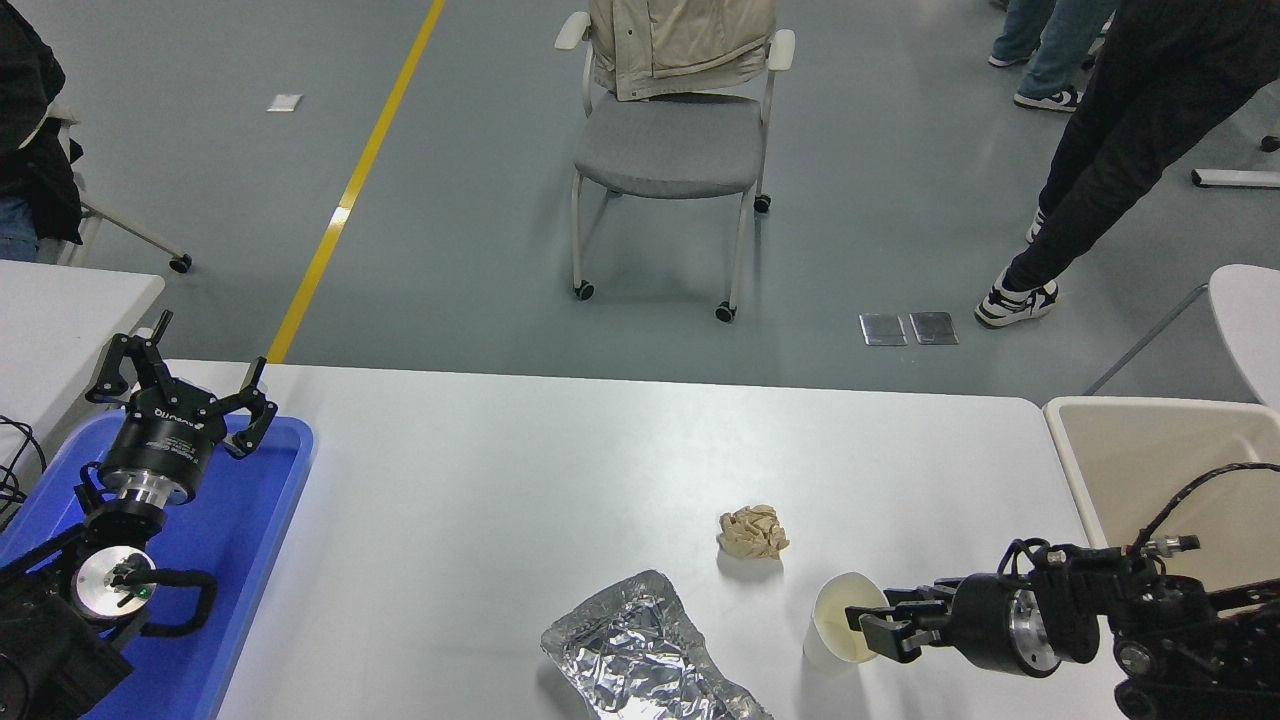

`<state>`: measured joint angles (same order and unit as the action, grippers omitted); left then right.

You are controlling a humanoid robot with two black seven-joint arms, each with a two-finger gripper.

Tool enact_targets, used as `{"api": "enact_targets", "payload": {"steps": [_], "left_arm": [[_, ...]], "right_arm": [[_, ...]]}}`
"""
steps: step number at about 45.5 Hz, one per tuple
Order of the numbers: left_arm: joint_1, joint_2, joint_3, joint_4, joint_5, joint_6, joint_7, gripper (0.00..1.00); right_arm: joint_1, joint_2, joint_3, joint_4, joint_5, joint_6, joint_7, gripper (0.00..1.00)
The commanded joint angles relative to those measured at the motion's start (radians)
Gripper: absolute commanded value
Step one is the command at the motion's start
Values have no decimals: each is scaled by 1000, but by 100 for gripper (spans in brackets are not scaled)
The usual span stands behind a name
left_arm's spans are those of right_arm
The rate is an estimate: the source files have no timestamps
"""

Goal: Clean the table surface

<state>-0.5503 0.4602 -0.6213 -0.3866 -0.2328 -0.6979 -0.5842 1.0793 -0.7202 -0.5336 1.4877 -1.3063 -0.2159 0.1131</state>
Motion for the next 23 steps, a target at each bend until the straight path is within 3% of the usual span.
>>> {"api": "enact_targets", "payload": {"steps": [1, 23], "left_arm": [[1, 0, 0, 0, 0, 0, 0, 100], [0, 0, 0, 0, 0, 0, 0, 100]], "right_arm": [[-4, -5, 14, -4, -5, -2, 34, 0], [13, -59, 24, -6, 75, 7, 131, 0]]}}
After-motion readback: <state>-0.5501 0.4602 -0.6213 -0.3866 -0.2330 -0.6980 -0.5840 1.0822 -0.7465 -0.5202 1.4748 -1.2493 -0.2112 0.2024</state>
